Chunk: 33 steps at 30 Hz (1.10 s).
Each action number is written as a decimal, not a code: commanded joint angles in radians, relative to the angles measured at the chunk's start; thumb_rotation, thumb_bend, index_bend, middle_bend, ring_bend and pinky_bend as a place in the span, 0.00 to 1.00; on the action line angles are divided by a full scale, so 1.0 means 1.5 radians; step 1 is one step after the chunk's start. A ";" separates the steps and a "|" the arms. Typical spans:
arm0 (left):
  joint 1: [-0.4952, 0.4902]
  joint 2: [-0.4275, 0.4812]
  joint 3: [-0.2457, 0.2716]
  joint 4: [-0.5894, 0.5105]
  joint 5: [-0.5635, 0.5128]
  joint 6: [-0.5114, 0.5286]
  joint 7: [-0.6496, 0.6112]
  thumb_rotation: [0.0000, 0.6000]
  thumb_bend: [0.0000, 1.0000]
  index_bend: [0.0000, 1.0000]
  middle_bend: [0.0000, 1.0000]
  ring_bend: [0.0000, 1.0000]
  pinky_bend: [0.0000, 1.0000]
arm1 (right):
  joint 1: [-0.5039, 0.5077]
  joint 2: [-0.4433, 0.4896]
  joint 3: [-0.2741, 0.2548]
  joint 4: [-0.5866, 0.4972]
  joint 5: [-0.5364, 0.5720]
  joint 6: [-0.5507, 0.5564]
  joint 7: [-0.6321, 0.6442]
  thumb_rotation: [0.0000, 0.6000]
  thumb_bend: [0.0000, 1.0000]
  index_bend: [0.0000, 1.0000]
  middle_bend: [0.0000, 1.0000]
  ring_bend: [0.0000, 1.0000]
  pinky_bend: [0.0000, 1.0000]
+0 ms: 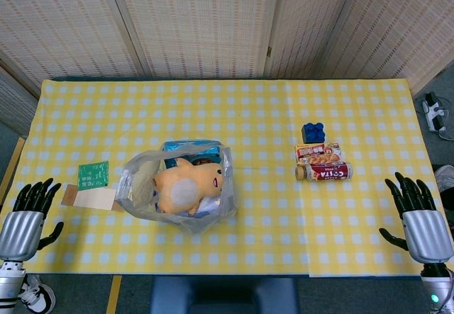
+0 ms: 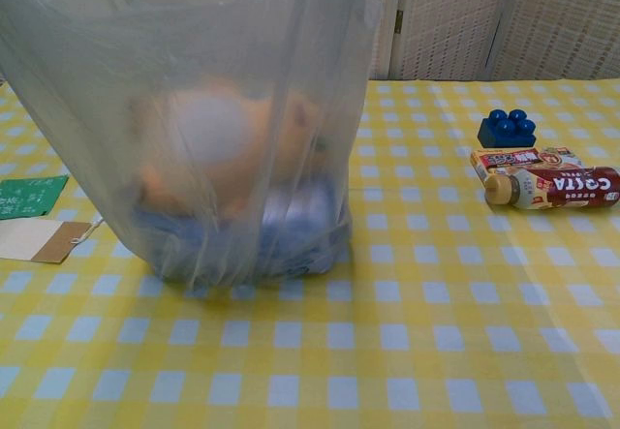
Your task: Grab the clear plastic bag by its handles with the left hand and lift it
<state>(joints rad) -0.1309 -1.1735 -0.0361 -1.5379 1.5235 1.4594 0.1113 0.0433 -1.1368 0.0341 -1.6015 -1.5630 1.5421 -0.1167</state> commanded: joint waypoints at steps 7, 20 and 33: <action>-0.018 -0.011 -0.002 0.007 -0.007 -0.029 0.003 1.00 0.38 0.10 0.06 0.00 0.00 | -0.003 0.001 0.002 0.012 0.006 0.001 0.016 1.00 0.05 0.00 0.00 0.00 0.00; -0.059 0.012 0.057 0.030 0.143 -0.013 -0.367 1.00 0.23 0.07 0.08 0.01 0.00 | -0.005 0.003 -0.013 0.013 -0.019 -0.003 0.018 1.00 0.05 0.00 0.00 0.00 0.00; -0.167 0.108 0.109 0.000 0.276 0.006 -0.713 1.00 0.12 0.00 0.00 0.00 0.00 | -0.002 0.011 -0.026 0.009 -0.042 -0.009 0.029 1.00 0.05 0.00 0.00 0.00 0.00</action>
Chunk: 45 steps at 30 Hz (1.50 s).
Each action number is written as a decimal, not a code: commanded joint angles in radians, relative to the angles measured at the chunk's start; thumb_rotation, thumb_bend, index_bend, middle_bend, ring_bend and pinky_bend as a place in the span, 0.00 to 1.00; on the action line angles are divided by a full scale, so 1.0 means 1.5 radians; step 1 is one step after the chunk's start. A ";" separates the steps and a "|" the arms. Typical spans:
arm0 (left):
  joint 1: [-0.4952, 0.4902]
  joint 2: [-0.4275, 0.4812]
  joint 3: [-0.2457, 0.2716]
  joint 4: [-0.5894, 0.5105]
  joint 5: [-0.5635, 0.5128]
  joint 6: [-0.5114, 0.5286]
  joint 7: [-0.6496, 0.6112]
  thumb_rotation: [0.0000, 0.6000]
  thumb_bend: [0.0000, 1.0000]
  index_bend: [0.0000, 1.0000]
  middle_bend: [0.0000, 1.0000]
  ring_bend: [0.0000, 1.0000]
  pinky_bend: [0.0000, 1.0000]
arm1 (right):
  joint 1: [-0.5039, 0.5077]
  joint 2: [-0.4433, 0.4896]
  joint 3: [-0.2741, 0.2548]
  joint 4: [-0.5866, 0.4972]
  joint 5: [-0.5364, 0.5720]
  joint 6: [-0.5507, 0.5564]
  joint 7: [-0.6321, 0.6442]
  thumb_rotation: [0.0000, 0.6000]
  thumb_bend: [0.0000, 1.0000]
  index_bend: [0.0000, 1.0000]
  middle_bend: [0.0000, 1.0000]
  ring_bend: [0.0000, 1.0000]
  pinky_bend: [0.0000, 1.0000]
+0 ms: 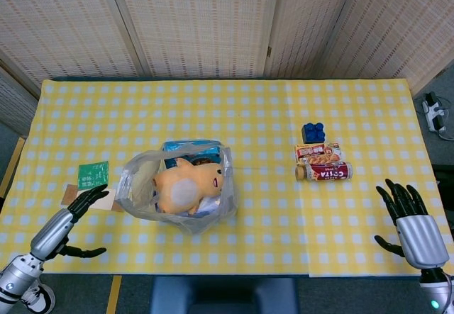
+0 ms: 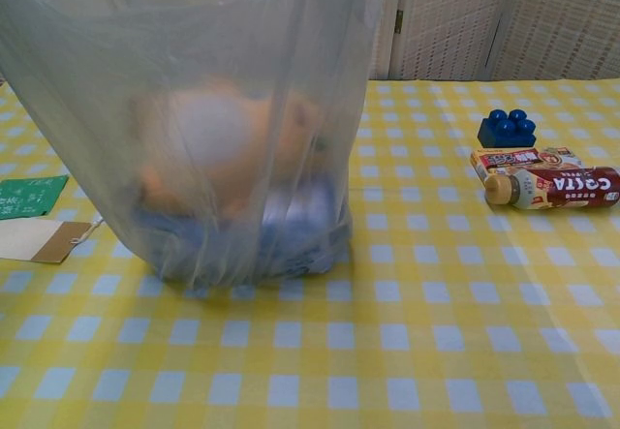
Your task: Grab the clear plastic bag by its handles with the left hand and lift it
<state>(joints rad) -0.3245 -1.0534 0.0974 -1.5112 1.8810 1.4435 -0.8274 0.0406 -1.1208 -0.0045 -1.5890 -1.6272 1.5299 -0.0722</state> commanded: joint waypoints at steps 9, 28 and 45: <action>-0.083 0.024 0.018 0.011 0.061 0.082 -0.256 1.00 0.12 0.00 0.00 0.00 0.00 | 0.000 0.003 -0.002 0.001 -0.003 -0.001 0.005 1.00 0.05 0.00 0.00 0.00 0.00; -0.140 -0.005 -0.015 -0.026 0.030 0.041 -0.146 1.00 0.11 0.05 0.00 0.00 0.00 | -0.005 -0.019 0.005 0.026 -0.016 0.027 -0.005 1.00 0.05 0.00 0.00 0.00 0.00; -0.151 -0.014 -0.016 -0.039 0.021 0.046 -0.092 1.00 0.11 0.07 0.01 0.00 0.00 | -0.005 -0.003 -0.006 0.021 -0.024 0.019 0.025 1.00 0.05 0.00 0.00 0.00 0.00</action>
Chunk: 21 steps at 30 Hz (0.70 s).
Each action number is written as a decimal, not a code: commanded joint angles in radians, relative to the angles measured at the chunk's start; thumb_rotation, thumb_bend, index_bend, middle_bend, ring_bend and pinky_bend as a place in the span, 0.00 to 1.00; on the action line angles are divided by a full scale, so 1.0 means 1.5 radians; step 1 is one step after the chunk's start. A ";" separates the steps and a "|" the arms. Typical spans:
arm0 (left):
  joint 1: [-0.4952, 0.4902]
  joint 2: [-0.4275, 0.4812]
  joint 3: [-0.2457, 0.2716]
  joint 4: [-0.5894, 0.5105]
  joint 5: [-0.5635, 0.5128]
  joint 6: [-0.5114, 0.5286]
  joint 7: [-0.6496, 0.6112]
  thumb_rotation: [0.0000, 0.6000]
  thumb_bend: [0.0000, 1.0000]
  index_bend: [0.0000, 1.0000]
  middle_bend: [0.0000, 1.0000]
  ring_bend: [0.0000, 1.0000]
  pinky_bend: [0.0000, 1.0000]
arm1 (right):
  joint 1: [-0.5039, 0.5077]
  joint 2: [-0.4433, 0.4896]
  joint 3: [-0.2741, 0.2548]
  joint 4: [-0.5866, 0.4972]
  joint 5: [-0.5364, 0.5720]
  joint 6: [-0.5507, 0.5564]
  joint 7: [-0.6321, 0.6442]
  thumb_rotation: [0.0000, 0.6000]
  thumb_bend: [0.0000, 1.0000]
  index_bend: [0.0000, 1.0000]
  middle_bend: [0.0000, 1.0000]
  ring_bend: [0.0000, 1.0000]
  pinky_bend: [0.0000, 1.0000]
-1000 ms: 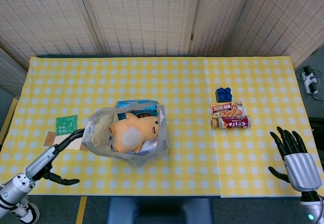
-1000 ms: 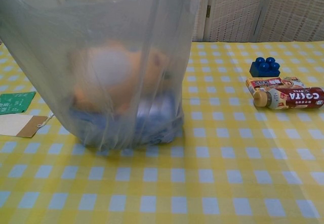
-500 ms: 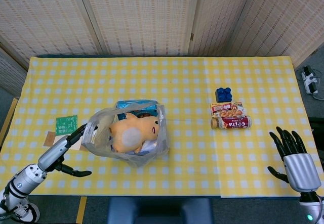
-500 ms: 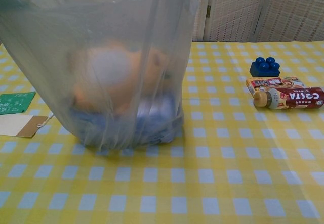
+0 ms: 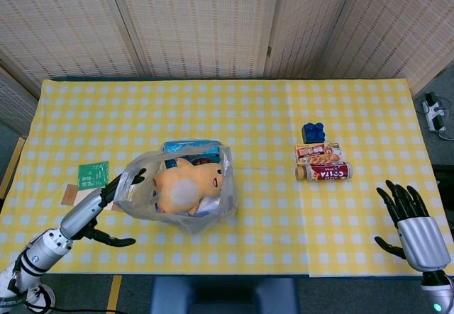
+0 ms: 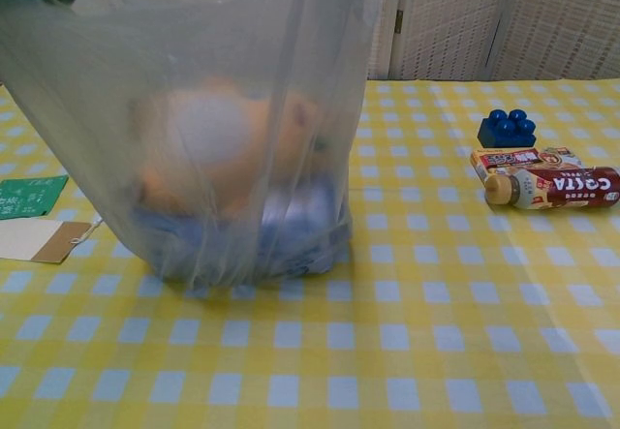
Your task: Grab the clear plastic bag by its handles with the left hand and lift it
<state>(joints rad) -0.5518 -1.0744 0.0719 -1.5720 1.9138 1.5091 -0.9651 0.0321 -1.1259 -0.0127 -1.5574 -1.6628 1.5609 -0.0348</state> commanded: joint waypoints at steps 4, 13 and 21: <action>0.000 -0.003 0.002 0.006 0.003 0.010 0.006 1.00 0.11 0.09 0.04 0.00 0.00 | 0.001 0.001 -0.002 -0.002 0.000 -0.005 -0.001 1.00 0.05 0.00 0.00 0.00 0.00; -0.002 -0.008 0.005 0.008 0.012 0.019 0.017 1.00 0.11 0.11 0.12 0.05 0.00 | 0.002 0.005 -0.005 -0.005 -0.001 -0.009 0.006 1.00 0.05 0.00 0.00 0.00 0.00; 0.005 -0.024 0.008 0.027 0.012 0.037 0.027 1.00 0.11 0.15 0.14 0.07 0.01 | 0.005 0.007 -0.006 -0.006 0.003 -0.019 0.007 1.00 0.05 0.00 0.00 0.00 0.00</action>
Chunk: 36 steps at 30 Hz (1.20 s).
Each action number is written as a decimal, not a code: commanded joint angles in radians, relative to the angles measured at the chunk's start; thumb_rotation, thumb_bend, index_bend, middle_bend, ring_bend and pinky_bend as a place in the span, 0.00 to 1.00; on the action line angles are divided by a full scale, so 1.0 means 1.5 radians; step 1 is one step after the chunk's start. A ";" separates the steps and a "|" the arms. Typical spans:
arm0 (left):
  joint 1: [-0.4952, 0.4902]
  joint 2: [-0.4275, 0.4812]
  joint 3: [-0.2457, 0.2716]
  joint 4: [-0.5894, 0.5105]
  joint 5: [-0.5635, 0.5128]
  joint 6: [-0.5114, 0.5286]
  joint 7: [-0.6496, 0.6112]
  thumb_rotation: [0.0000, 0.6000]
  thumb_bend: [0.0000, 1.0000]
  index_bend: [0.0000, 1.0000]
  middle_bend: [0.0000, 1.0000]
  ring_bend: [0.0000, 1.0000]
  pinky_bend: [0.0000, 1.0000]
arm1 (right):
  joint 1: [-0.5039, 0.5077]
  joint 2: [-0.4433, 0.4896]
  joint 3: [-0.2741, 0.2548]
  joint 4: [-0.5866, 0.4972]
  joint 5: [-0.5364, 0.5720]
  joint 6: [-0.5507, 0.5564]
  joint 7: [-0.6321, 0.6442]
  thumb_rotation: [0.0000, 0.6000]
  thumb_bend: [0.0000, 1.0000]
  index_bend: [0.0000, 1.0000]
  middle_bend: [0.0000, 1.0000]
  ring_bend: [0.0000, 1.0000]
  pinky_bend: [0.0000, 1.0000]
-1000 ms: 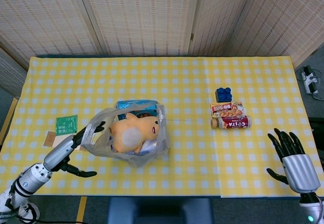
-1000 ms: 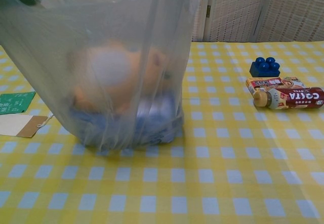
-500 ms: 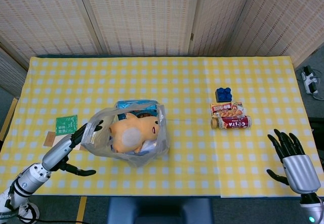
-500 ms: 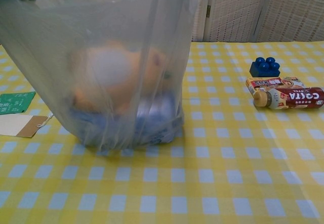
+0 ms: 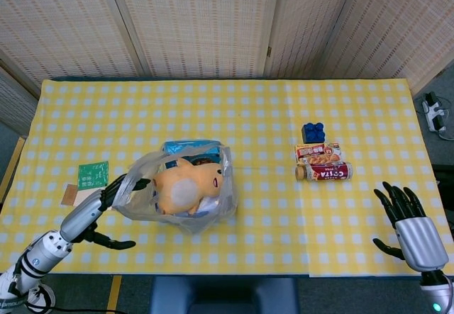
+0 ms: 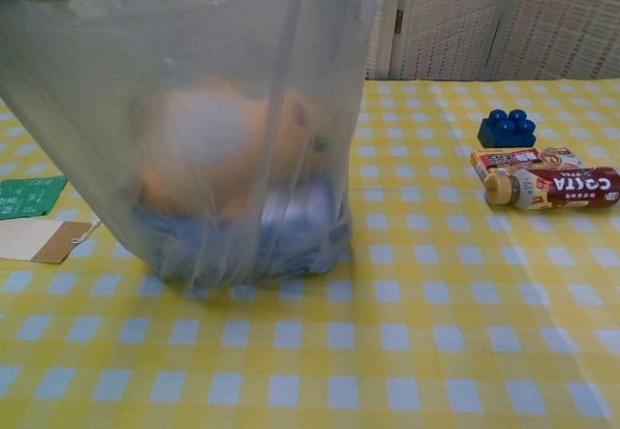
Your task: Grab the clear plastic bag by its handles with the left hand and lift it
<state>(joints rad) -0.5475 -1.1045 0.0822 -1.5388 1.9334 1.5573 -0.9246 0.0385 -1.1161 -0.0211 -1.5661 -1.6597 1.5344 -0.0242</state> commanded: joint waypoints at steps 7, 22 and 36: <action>0.007 -0.007 0.003 0.017 0.000 0.026 -0.014 1.00 0.11 0.16 0.14 0.07 0.01 | 0.002 0.001 -0.002 -0.002 0.001 -0.006 -0.001 1.00 0.05 0.00 0.00 0.00 0.00; -0.002 -0.010 0.014 -0.001 0.036 0.043 0.003 1.00 0.12 0.18 0.18 0.12 0.10 | 0.001 0.004 -0.005 -0.002 -0.005 -0.003 0.005 1.00 0.05 0.00 0.00 0.00 0.00; -0.051 -0.022 0.008 -0.004 0.012 -0.024 -0.031 1.00 0.11 0.18 0.18 0.12 0.11 | 0.002 0.004 -0.004 -0.002 -0.002 -0.007 0.006 1.00 0.05 0.00 0.00 0.00 0.00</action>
<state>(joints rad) -0.6159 -1.1373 0.0955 -1.5419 1.9545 1.5294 -0.9652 0.0420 -1.1101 -0.0277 -1.5687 -1.6622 1.5244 -0.0149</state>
